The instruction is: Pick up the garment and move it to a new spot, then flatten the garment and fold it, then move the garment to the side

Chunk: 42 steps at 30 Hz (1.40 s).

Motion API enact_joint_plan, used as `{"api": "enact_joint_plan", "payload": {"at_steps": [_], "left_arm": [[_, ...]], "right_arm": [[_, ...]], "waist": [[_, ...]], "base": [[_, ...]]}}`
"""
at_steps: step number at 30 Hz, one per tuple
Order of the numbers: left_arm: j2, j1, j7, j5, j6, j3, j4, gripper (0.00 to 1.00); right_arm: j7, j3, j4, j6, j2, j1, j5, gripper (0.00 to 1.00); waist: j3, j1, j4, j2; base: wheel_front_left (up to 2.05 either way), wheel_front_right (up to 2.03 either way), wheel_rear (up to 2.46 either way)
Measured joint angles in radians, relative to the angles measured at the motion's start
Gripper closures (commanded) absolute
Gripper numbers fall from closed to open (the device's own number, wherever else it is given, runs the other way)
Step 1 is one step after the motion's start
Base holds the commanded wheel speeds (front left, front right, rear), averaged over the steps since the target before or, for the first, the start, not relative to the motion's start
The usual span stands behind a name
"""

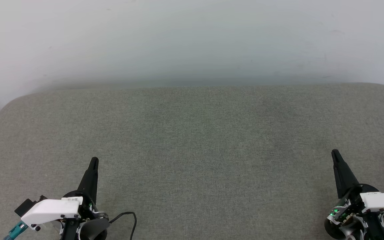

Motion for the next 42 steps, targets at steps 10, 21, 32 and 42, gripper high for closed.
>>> {"api": "enact_joint_plan", "payload": {"at_steps": [10, 21, 32, 42], "left_arm": [[-0.003, -0.002, 0.004, -0.008, 0.000, 0.004, 0.002, 1.00], [-0.007, -0.002, 0.008, -0.006, 0.000, 0.009, 0.002, 1.00], [-0.010, -0.002, 0.010, -0.001, 0.000, 0.013, 0.002, 1.00], [-0.012, -0.002, 0.013, 0.000, 0.000, 0.016, 0.002, 1.00]], "right_arm": [[0.002, -0.003, 0.001, 0.000, 0.001, -0.001, 0.007, 1.00], [0.005, -0.006, 0.002, 0.000, 0.003, -0.002, 0.006, 1.00], [0.006, -0.008, 0.002, 0.000, 0.004, -0.003, 0.004, 1.00], [0.009, -0.011, 0.002, 0.000, 0.005, -0.003, 0.004, 1.00]], "waist": [[-0.001, 0.0000, 0.000, 0.0000], [-0.001, 0.0000, 0.000, 0.0000], [-0.001, 0.0000, 0.000, 0.0000], [-0.001, 0.0000, 0.000, 0.0000]], "base": [[0.00, 0.00, 0.00], [0.00, 0.00, 0.00], [0.00, 0.00, 0.00], [0.00, 0.00, 0.00]]}}
